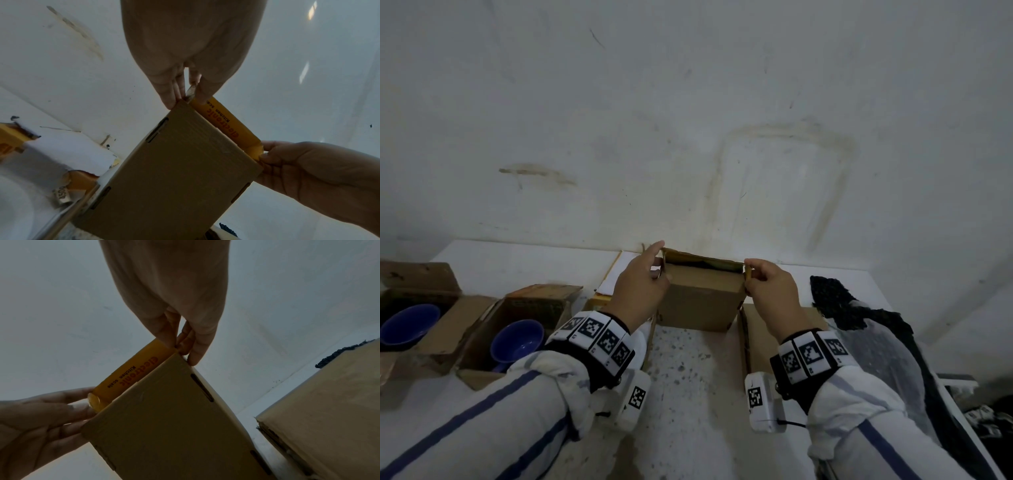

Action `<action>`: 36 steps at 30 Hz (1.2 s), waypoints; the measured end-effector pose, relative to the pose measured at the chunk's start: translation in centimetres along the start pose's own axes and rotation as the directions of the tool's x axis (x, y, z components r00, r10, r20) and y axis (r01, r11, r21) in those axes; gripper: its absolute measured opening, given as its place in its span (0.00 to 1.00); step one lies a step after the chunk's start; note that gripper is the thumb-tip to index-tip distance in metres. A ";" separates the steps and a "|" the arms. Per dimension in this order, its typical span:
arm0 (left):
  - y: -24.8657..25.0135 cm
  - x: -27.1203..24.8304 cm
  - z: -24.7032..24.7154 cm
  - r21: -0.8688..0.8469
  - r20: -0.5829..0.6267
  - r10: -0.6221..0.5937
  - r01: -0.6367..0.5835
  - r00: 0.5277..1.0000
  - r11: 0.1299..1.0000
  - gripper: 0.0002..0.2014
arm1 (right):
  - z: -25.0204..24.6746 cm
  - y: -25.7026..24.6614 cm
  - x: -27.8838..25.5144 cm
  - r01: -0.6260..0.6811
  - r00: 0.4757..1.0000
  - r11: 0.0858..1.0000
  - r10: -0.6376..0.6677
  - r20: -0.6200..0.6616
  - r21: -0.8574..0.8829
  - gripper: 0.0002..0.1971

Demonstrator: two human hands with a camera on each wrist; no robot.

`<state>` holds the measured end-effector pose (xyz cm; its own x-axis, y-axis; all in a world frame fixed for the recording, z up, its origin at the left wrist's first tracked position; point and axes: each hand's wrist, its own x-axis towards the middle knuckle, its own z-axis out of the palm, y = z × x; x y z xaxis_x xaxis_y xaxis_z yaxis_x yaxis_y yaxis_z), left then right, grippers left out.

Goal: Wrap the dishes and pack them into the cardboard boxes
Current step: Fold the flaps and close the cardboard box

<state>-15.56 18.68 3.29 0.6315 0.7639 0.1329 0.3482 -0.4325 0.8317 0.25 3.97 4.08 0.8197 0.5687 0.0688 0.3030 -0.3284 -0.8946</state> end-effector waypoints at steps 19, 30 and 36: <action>0.5 0.3 0.3 -0.066 -0.104 -0.038 0.031 0.994 0.997 0.17 | 0.5 0.6 -0.3 0.106 0.983 0.970 -0.135 -0.122 -0.219 0.13; 0.7 0.7 0.4 -0.024 -0.095 -0.018 0.016 0.995 1.000 0.18 | 0.7 0.4 -0.2 0.043 0.993 0.973 -0.066 -0.093 -0.227 0.12; 0.7 1.1 0.5 -0.026 -0.098 -0.017 0.015 0.995 1.000 0.19 | 0.6 0.1 0.2 -0.041 0.989 0.984 0.015 -0.149 -0.176 0.09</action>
<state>-14.27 18.97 3.71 0.5544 0.8146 0.1706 0.3394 -0.4085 0.8473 0.21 4.47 3.72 0.8874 0.4449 0.1206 0.3495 -0.4790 -0.8052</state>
